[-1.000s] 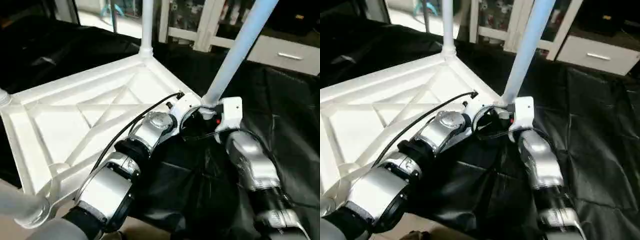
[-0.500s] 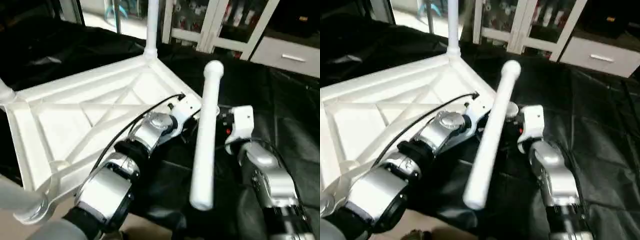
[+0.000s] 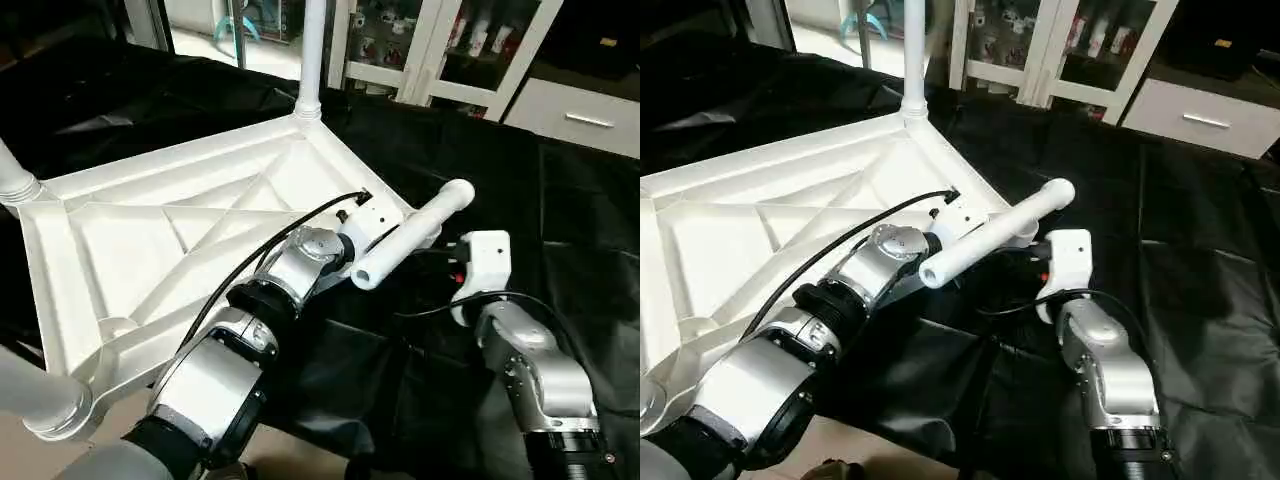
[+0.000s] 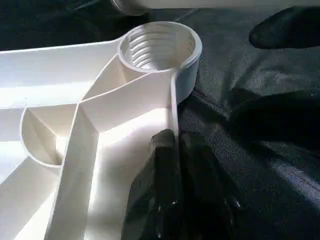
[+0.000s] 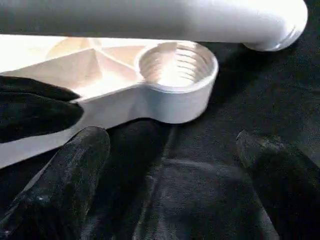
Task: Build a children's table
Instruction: Rotate table base
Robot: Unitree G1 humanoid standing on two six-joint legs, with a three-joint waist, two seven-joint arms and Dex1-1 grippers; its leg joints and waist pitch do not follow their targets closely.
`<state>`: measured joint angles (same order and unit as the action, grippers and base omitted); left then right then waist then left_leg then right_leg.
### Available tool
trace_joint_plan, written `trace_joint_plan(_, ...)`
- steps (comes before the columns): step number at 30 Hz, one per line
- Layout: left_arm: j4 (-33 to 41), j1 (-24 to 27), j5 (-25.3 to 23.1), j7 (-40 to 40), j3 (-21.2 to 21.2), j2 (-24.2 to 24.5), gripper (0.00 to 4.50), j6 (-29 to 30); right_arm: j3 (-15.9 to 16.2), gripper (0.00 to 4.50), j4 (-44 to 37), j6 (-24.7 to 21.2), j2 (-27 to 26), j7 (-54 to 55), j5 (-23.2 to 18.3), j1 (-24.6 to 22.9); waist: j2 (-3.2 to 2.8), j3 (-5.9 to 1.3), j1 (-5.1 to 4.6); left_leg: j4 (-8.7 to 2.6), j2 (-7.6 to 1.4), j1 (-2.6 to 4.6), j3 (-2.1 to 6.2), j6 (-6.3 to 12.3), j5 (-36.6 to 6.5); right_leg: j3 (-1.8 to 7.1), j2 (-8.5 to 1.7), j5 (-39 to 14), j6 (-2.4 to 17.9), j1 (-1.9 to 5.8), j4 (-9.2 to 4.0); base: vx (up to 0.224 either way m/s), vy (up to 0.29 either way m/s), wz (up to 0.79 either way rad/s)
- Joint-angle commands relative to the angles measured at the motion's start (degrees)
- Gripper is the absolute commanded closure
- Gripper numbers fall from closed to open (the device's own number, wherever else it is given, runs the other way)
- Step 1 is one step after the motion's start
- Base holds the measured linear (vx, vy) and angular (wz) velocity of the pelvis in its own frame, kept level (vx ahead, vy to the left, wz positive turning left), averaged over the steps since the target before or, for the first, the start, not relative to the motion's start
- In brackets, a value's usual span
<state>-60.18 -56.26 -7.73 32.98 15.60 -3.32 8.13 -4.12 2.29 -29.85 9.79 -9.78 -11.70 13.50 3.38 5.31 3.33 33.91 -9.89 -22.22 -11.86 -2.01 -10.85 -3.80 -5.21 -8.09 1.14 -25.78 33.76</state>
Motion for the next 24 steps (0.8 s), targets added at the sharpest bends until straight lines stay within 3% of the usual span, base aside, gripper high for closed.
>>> trace_joint_plan(1,3.11,-0.21,0.15,0.41,-0.42,-0.14,4.50,-3.32,-0.65,0.06,-2.06,-1.23,0.67,0.39,-0.18,-0.41,0.13,-5.15,0.45,-3.02,-2.89,1.24,1.43,8.70,-3.12,2.56,-3.66,-1.98,15.51,4.72,-2.76,0.000,0.000,0.00)
trace_joint_plan(11,4.54,1.49,-0.19,4.46,0.70,1.84,4.50,-5.24,0.90,0.06,-7.38,-2.52,4.97,-5.74,-1.01,-3.69,0.32,-4.77,0.57,-3.24,-2.91,1.20,1.55,7.17,-7.28,2.54,-3.59,-8.70,12.70,4.54,-3.47,0.000,0.000,0.00)
trace_joint_plan(13,5.44,2.57,-0.54,6.05,1.39,3.07,4.50,-5.72,-0.58,0.06,-8.69,-3.45,9.96,-11.76,-3.34,-4.65,0.28,-4.66,0.79,-3.25,-2.95,1.40,1.55,7.01,-8.42,2.55,-3.65,-10.44,12.25,4.52,-3.76,0.000,0.000,0.00)
trace_joint_plan(18,5.98,4.38,-1.39,8.80,2.27,5.35,4.50,-7.21,-2.88,0.06,-7.33,-3.46,17.80,-18.50,-3.79,-5.26,0.40,-4.34,0.83,-3.37,-2.93,1.24,1.67,6.34,-10.40,2.45,-3.64,-15.02,10.76,4.57,-4.32,0.000,0.000,0.00)
trace_joint_plan(24,7.22,5.95,-1.98,10.92,2.97,7.25,4.50,-7.80,-4.37,0.06,-6.60,-3.34,22.06,-22.08,-4.66,-3.87,0.57,-4.27,0.53,-3.51,-2.93,1.38,1.91,5.16,-11.89,2.27,-3.70,-20.76,8.57,4.37,-4.90,0.000,0.000,0.00)
